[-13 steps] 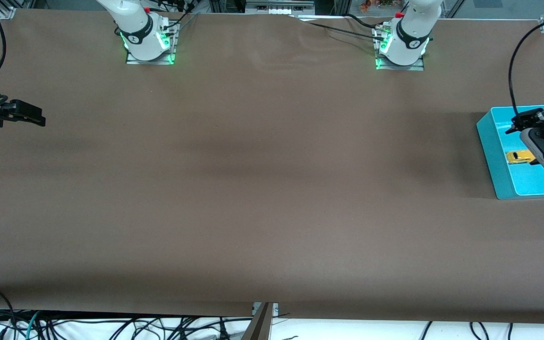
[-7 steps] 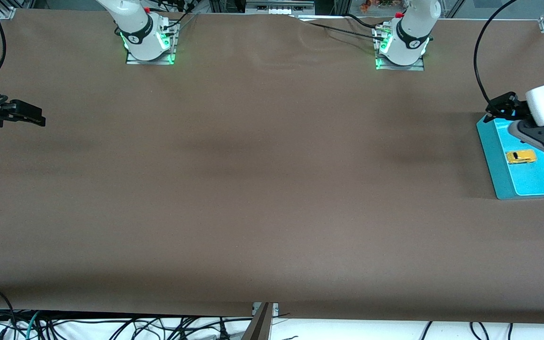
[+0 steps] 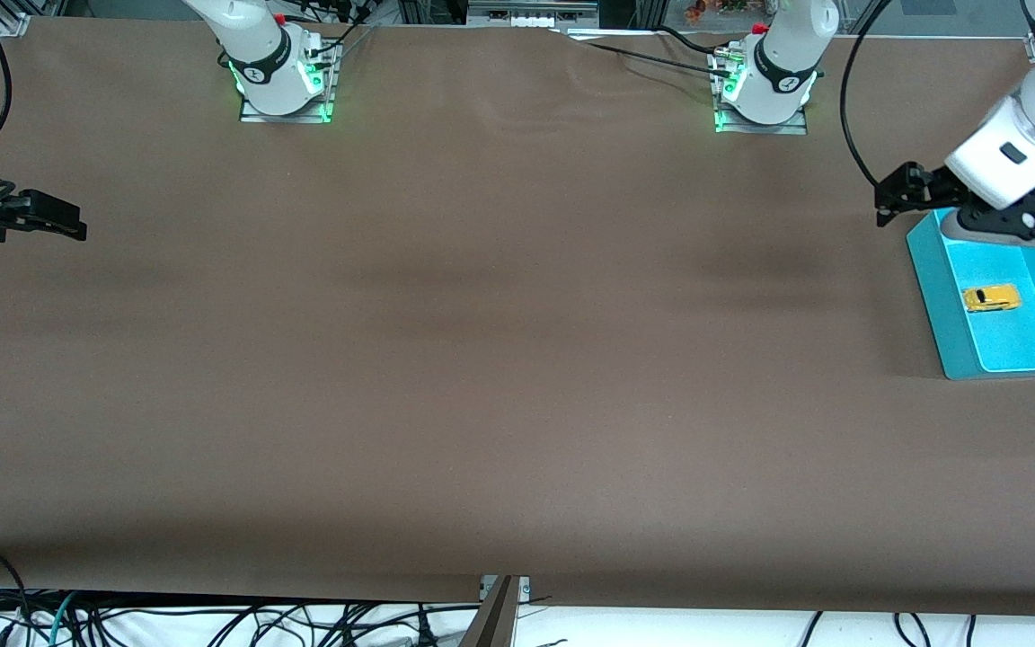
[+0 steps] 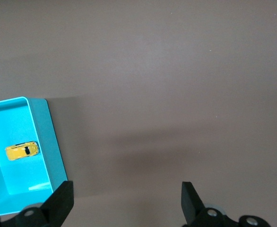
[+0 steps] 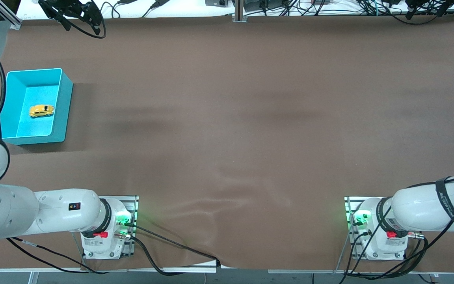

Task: Wind and store yellow beetle car

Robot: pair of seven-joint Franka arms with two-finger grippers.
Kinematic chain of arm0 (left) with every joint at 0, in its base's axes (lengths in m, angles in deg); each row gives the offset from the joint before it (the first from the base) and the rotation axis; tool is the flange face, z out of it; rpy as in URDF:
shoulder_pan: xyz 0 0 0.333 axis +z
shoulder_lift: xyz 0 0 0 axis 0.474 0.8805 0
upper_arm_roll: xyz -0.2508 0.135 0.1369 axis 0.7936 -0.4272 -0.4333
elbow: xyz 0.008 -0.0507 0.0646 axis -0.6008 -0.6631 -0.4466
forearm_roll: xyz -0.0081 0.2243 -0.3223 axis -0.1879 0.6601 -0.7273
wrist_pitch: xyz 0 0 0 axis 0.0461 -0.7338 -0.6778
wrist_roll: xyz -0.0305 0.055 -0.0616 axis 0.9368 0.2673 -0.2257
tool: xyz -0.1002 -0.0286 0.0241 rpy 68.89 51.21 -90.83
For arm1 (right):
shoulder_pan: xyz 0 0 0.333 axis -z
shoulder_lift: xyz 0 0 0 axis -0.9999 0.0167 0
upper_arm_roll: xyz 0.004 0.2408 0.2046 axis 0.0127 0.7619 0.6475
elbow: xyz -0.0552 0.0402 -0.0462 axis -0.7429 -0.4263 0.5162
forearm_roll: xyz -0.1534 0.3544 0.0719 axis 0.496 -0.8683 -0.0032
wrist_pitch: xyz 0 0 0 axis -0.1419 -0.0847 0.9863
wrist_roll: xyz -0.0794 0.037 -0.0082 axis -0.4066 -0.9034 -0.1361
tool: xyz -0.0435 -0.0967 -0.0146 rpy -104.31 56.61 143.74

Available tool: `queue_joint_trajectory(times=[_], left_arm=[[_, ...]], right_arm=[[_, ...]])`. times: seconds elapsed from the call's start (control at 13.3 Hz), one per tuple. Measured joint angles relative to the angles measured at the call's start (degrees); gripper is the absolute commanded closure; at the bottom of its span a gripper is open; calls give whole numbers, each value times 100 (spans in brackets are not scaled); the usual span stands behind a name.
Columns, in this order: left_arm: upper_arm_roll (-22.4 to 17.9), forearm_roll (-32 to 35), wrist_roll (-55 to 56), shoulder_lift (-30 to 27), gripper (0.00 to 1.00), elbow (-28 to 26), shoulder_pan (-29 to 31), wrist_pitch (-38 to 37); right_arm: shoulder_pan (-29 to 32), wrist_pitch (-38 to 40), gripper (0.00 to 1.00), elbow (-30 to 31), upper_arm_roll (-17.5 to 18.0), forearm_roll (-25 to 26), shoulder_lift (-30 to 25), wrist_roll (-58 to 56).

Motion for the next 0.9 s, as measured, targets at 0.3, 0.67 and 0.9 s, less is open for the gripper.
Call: queue_joint_trajectory(times=[0.3, 0.67, 0.9], left_arm=[[-477, -197, 23, -56, 0, -109, -276, 52], [-720, -250, 35, -8, 0, -105, -427, 147], [-733, -250, 42, 108, 0, 9, -427, 183]], right_arm=[[-2, 0, 0, 0, 0, 0, 0, 23], [-2, 0, 0, 0, 0, 0, 0, 30], [-2, 0, 0, 0, 0, 0, 0, 30]])
